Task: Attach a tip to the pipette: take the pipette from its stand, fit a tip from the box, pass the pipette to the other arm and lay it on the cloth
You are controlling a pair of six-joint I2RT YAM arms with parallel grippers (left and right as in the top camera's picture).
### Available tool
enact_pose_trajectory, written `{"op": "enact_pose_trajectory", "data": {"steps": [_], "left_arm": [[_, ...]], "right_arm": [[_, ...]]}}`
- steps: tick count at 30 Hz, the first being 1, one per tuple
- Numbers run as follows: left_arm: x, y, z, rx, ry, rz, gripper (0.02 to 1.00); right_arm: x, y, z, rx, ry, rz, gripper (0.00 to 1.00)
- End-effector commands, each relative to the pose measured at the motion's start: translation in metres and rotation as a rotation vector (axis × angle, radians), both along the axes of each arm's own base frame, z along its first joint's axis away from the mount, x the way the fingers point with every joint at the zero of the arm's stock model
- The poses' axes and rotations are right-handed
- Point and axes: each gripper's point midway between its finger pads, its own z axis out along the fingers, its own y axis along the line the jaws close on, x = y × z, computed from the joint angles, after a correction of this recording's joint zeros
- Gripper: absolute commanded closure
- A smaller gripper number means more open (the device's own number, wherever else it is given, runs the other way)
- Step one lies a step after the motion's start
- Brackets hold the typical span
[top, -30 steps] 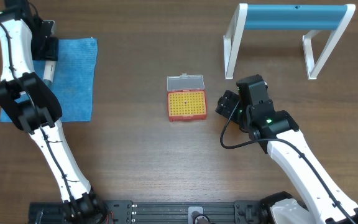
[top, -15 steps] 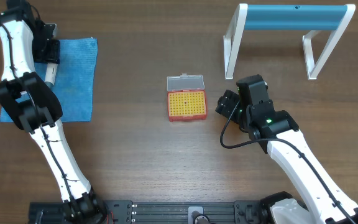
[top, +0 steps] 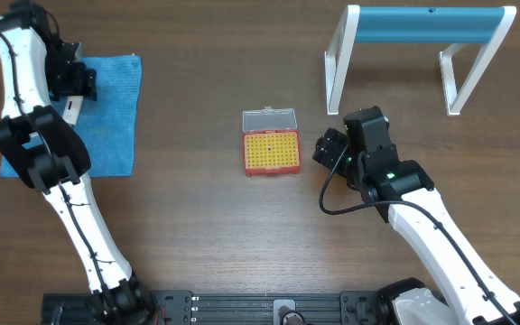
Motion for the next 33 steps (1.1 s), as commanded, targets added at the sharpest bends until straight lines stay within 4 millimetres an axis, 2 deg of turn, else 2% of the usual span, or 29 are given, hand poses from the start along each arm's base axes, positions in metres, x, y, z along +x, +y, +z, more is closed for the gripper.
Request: {"op": "enact_pose_trajectory", "data": {"steps": [1,4,6,7,10,11,12,14,16,17,20,23,26,29,31,33], "left_arm": [[0.008,-0.011,0.114,0.011,-0.202,0.051,0.156],[-0.002,-0.031,0.151,-0.062,-0.252,0.040,0.154],[-0.013,-0.039,0.178,-0.069,-0.279,0.094,0.154],[-0.014,-0.043,0.190,-0.074,-0.306,0.101,0.152],[-0.018,-0.076,0.237,-0.162,-0.433,0.051,0.154],[-0.021,-0.088,0.253,-0.189,-0.470,0.035,0.152],[-0.033,-0.109,0.280,-0.201,-0.519,0.007,0.154],[-0.049,-0.130,0.299,-0.200,-0.543,-0.035,0.154],[-0.078,-0.156,0.314,-0.196,-0.545,-0.075,0.152],[-0.088,-0.165,0.317,-0.195,-0.540,-0.091,0.154],[-0.142,-0.190,0.317,-0.168,-0.494,-0.107,0.154],[-0.198,-0.205,0.304,-0.169,-0.450,-0.103,0.152],[-0.245,-0.210,0.286,-0.180,-0.435,-0.067,0.154],[-0.273,-0.212,0.272,-0.181,-0.460,-0.053,0.154],[-0.280,-0.213,0.267,-0.181,-0.491,-0.046,0.154],[-0.286,-0.213,0.263,-0.178,-0.527,-0.047,0.154]], "right_arm": [[0.006,-0.008,0.017,-0.043,-0.073,-0.021,0.222],[0.011,-0.026,0.028,-0.119,-0.131,-0.085,0.224],[0.014,-0.043,0.040,-0.207,-0.189,-0.113,0.226],[0.014,-0.048,0.047,-0.249,-0.217,-0.104,0.222],[0.010,-0.056,0.074,-0.366,-0.317,-0.001,0.185],[0.007,-0.055,0.083,-0.401,-0.352,0.058,0.178],[-0.003,-0.051,0.102,-0.465,-0.426,0.180,0.174],[-0.017,-0.053,0.123,-0.500,-0.499,0.227,0.169],[-0.038,-0.053,0.140,-0.509,-0.567,0.276,0.167],[-0.047,-0.052,0.146,-0.504,-0.601,0.295,0.167],[-0.077,-0.061,0.156,-0.508,-0.703,0.295,0.167],[-0.104,-0.070,0.149,-0.497,-0.779,0.279,0.165],[-0.120,-0.076,0.141,-0.488,-0.860,0.256,0.115],[-0.128,-0.079,0.134,-0.499,-0.907,0.247,0.108],[-0.122,-0.077,0.124,-0.509,-0.857,0.266,0.106],[-0.117,-0.084,0.115,-0.548,-0.800,0.245,0.104]]}}
